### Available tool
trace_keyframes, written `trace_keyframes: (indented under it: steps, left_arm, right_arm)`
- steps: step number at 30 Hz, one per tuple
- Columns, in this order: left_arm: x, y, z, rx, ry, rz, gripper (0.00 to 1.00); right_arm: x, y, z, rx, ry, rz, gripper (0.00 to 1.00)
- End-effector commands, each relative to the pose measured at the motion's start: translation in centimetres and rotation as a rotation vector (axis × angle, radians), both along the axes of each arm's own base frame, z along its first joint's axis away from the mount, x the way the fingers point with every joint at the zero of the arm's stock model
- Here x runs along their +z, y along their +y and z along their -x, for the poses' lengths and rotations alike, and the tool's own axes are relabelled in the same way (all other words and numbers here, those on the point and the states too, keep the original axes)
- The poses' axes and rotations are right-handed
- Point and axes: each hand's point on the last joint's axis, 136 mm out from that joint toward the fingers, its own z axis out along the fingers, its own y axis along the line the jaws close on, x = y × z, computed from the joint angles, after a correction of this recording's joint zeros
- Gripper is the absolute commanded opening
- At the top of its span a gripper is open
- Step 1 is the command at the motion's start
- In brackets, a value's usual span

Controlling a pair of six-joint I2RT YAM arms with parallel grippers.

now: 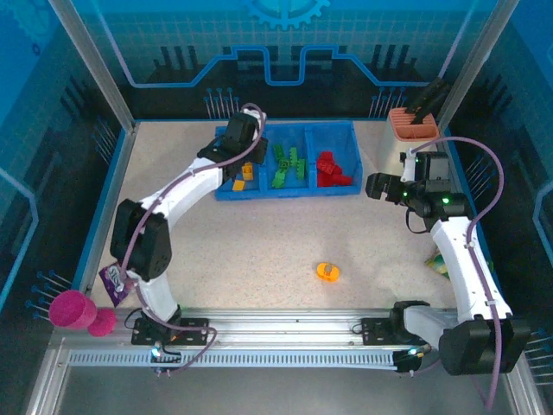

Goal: Sort the legos into containers by color
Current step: Place the lego in the container.

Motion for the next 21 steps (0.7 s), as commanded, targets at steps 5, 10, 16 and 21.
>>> trace_keyframes:
  steps: [5,10,16,21]
  left_arm:
    - [-6.4,3.0,-3.6,0.253,0.186,0.213,0.25]
    - [-9.3,2.9,-5.4,0.299,0.239,0.336,0.26]
    - [-12.0,2.7,-6.8,0.344,0.287,0.468,0.28]
    - [-13.3,2.6,-7.3,0.357,0.301,0.529,0.33]
  right_arm:
    - [0.6,-0.8,0.3,-0.012,-0.005,0.03,1.0]
    - [0.5,-0.6,0.1,-0.003,0.005,0.028,1.0]
    - [0.3,-0.5,0.0,0.001,0.016,0.032,1.0]
    - [0.1,-0.5,0.0,0.004,0.024,0.037,1.0]
